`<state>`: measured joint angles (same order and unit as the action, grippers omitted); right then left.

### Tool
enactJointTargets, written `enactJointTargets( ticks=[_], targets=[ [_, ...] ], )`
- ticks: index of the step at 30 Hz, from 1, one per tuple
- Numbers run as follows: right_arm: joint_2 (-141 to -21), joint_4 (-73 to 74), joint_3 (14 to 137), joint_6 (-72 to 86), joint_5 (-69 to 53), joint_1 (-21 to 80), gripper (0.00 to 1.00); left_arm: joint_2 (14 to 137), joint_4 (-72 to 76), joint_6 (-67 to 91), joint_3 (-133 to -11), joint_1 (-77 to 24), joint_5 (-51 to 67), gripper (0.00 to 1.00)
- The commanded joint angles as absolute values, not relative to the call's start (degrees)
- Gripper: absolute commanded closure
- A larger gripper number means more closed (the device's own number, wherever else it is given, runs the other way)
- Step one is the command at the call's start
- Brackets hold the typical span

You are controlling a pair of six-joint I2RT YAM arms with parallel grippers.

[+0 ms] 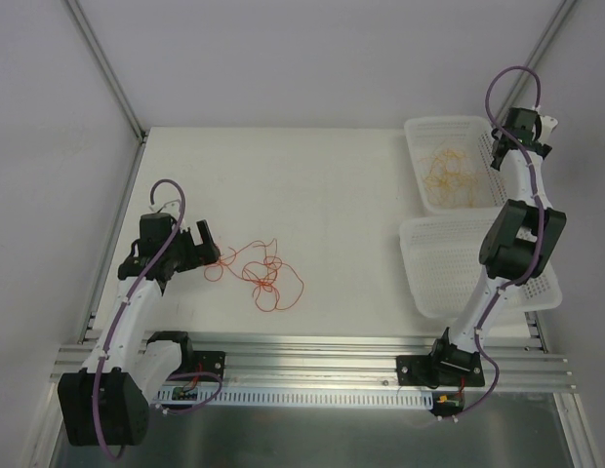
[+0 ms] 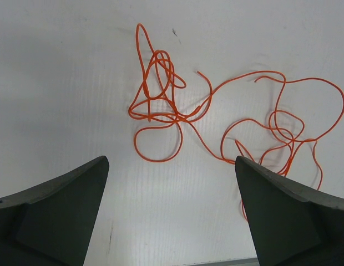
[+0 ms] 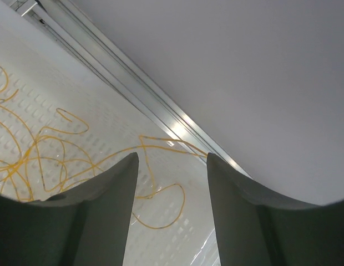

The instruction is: Untangle the cables

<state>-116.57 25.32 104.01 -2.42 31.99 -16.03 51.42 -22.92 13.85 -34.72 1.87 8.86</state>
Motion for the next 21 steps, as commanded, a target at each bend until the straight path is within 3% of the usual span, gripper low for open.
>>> enactJointTargets(
  ticks=[1,12,18,21],
  targets=[
    [-114.8,22.7,103.6,-9.4,25.5,-18.3,0.44,52.5,-21.4,12.7,-34.4,1.6,10.0,0.01],
    [-114.9,22.0,102.9,-17.2,23.2,-19.8,0.51,53.2,-20.5,12.4,-34.3,1.5,11.2,0.01],
    [-115.8,22.9,102.7,-16.7,20.0,-20.6,0.68,53.3,-20.4,12.4,-34.2,1.5,11.5,0.01],
    [-115.2,22.9,102.0,-16.3,18.8,-20.5,0.83,53.2,-20.3,12.4,-34.2,1.5,11.6,0.01]
  ],
)
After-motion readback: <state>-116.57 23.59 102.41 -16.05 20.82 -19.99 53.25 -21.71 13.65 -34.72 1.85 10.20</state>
